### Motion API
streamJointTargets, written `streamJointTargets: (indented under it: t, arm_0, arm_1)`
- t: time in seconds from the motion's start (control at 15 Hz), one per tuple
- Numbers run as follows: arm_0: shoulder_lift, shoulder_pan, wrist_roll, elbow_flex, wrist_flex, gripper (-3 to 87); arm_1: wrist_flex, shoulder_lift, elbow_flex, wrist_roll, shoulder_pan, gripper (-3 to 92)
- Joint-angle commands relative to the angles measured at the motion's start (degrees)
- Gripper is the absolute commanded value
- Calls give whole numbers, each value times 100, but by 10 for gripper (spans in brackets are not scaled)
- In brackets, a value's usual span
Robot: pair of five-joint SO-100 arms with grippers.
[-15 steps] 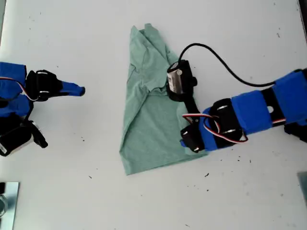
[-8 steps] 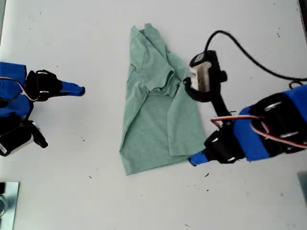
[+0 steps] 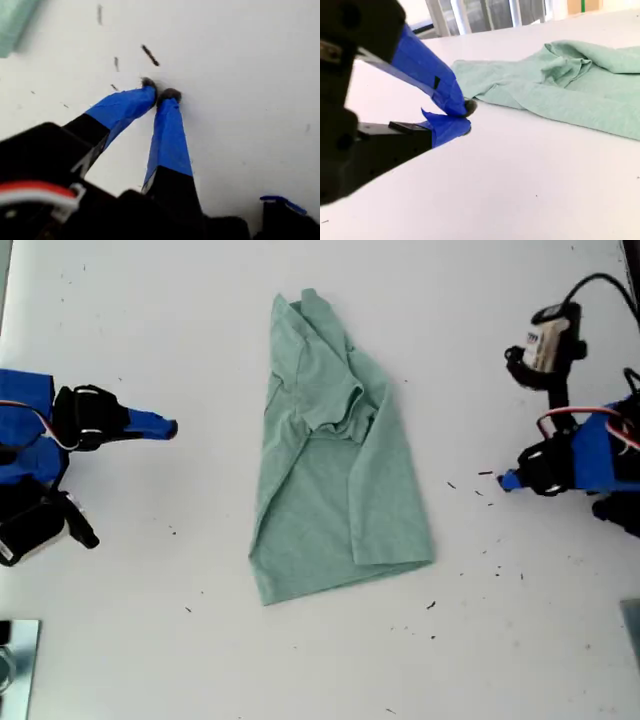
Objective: Fold t shirt
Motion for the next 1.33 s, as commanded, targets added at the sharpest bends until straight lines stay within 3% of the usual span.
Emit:
streamJointTargets:
  t: [0.0,0.13,0.27,0.4,0.53,0.6,0.67,0.8,1.0,1.27]
  arm_0:
    - [281,299,18,123,114,-1]
    - [97,404,-272,105,79,-1]
    - [-501,1099,-1371,-1099,272,-2]
    - [-3252,2065,-2602,-3937,1450,-2]
    - [-6108,2821,-2813,-7321,2971,15]
    - [-7295,3085,-2689,-8859,3375,207]
    - [-8323,3208,-2391,-10125,3551,256]
    - [-9747,3217,-2004,-11355,3568,305]
    - [-10547,3032,-1995,-11215,3472,311]
    - [-10846,2927,-2048,-9791,2241,298]
  arm_1:
    - [-554,114,475,-202,343,25]
    - [-527,272,580,-229,501,25]
    - [-519,343,615,-202,483,25]
    - [-448,501,668,-167,483,25]
    - [-149,1090,809,-158,501,25]
    - [88,1564,914,-141,501,25]
    - [264,1934,984,-114,501,25]
    - [325,2021,1011,-70,501,25]
    - [316,2030,1011,-105,501,25]
    - [316,2057,1011,-149,457,25]
